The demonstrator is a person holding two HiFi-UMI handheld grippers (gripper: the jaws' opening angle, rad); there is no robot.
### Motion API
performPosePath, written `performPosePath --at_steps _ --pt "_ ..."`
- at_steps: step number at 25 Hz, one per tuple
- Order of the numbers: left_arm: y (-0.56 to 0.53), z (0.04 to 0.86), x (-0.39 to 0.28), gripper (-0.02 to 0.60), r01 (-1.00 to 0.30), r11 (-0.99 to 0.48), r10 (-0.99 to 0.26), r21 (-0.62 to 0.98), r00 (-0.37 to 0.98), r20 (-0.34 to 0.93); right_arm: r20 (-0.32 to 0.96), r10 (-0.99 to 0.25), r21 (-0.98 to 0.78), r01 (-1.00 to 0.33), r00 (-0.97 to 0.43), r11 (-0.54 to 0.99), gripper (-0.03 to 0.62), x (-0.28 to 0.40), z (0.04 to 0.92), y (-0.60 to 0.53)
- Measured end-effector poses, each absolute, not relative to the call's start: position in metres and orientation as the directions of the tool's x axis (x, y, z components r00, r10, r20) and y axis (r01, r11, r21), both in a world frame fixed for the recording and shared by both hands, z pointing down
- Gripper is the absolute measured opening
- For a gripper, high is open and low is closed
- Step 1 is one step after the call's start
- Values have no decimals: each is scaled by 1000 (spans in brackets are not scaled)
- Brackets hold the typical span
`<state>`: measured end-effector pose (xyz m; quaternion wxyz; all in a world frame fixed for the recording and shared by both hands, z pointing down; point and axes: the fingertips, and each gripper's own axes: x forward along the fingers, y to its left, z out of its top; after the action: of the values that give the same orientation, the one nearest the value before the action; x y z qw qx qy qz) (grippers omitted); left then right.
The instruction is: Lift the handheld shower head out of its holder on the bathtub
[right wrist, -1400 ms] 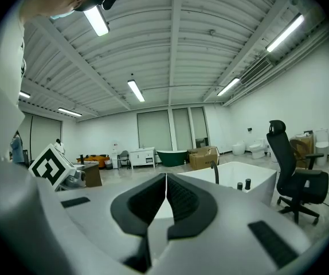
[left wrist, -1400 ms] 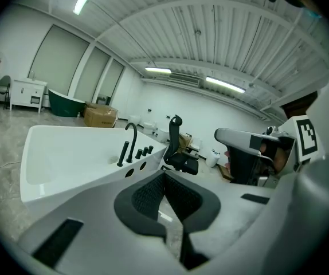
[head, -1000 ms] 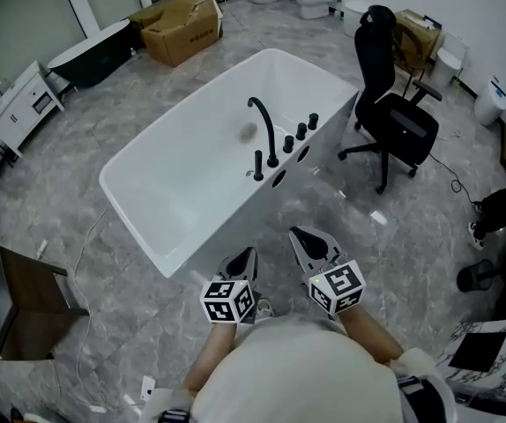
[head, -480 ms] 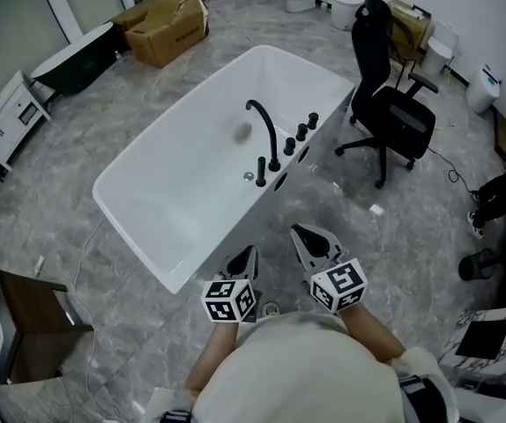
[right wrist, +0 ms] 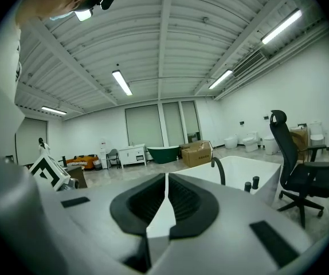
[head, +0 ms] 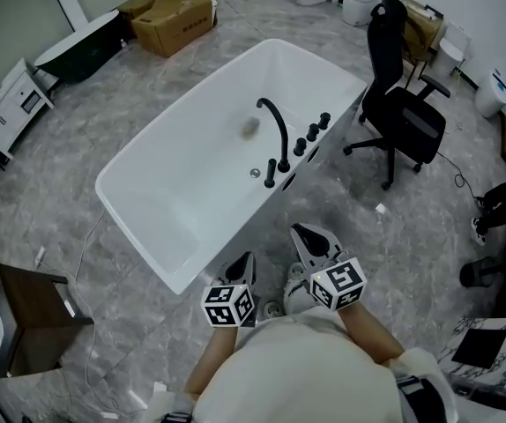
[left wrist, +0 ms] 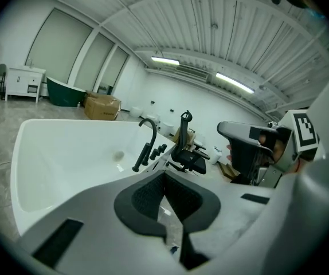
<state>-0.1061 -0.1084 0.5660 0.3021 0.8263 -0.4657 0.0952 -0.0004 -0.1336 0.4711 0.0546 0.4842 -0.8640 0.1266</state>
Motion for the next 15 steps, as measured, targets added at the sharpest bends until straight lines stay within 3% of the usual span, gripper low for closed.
performPosePath --at_steps 15 --pt "-203 570 -86 20 -848 -382 -715 366 523 464 280 -776 -161 -825 -565 542 21 17 507 -242"
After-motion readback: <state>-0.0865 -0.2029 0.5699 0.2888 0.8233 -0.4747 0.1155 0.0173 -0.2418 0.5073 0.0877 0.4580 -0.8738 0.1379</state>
